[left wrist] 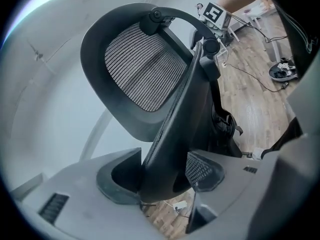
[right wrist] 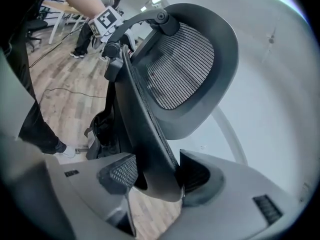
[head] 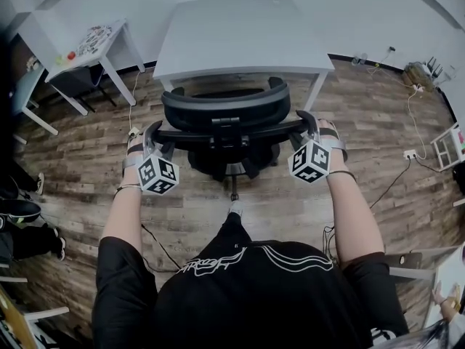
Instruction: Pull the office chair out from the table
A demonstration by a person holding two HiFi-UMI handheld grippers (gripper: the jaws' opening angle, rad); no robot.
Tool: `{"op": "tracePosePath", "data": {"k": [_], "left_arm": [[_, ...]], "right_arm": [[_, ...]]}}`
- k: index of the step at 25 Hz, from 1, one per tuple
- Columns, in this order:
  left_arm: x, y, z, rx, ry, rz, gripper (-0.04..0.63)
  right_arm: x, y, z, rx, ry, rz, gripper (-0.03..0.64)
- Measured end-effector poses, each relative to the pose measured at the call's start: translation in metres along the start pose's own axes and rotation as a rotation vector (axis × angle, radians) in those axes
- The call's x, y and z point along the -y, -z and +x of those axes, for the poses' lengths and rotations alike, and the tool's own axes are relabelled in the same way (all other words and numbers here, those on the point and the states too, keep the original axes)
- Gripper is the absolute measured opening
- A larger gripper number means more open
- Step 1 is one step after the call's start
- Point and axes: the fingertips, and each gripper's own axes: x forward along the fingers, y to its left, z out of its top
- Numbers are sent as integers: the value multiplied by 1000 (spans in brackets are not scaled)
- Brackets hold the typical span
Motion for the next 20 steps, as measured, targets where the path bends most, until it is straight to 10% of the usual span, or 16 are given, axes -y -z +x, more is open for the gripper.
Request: {"op": "tracePosePath", "data": {"k": [20], "left_arm": [[14, -1, -50, 14, -10, -4, 233]], "right_arm": [[-20, -5, -47, -33, -6, 10, 250]]}}
